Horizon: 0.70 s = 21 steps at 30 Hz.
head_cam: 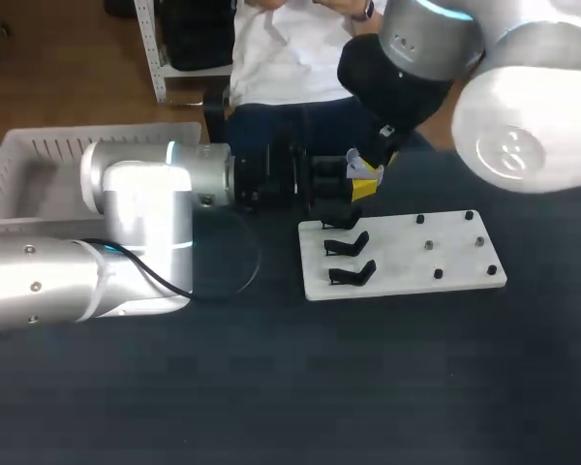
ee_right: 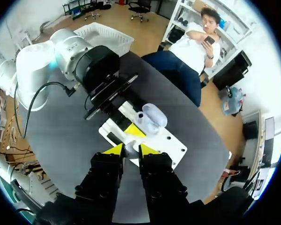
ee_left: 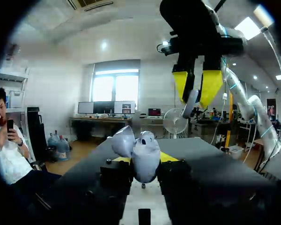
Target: Pick up each earbud case from the left stands, insert the matching earbuds, close the lid, and place the case in the box.
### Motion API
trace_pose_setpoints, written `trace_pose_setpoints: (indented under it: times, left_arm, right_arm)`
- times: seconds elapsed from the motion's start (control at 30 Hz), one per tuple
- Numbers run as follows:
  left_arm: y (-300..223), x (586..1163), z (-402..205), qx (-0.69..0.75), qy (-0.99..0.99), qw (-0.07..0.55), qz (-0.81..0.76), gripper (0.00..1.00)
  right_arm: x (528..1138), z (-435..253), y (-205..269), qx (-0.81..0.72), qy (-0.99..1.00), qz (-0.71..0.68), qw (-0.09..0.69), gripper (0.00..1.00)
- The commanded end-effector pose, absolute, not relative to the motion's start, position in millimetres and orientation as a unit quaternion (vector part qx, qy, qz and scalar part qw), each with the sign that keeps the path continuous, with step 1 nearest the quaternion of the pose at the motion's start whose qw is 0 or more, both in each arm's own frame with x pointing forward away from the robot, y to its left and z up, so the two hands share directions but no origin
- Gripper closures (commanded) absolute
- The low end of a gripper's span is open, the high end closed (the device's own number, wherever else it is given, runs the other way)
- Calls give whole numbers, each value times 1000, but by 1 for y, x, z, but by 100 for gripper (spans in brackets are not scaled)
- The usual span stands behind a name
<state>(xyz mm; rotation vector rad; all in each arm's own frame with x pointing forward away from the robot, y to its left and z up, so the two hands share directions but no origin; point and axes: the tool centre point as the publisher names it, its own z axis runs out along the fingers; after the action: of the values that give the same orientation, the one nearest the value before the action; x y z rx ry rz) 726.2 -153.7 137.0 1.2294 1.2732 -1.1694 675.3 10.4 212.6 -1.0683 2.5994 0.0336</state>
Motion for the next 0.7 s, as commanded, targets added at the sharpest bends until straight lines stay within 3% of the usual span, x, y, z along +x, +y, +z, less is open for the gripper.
trace_pose_setpoints:
  times: [0.03,0.7]
  left_arm:
    - [-154,725,136,504,523,493,-480,100]
    - [-154,725,136,504,523,493,-480,100]
  right_arm:
    - [690,210,16,-372,913,13,166,100]
    - [712,186,26,-370,915,28,158,100]
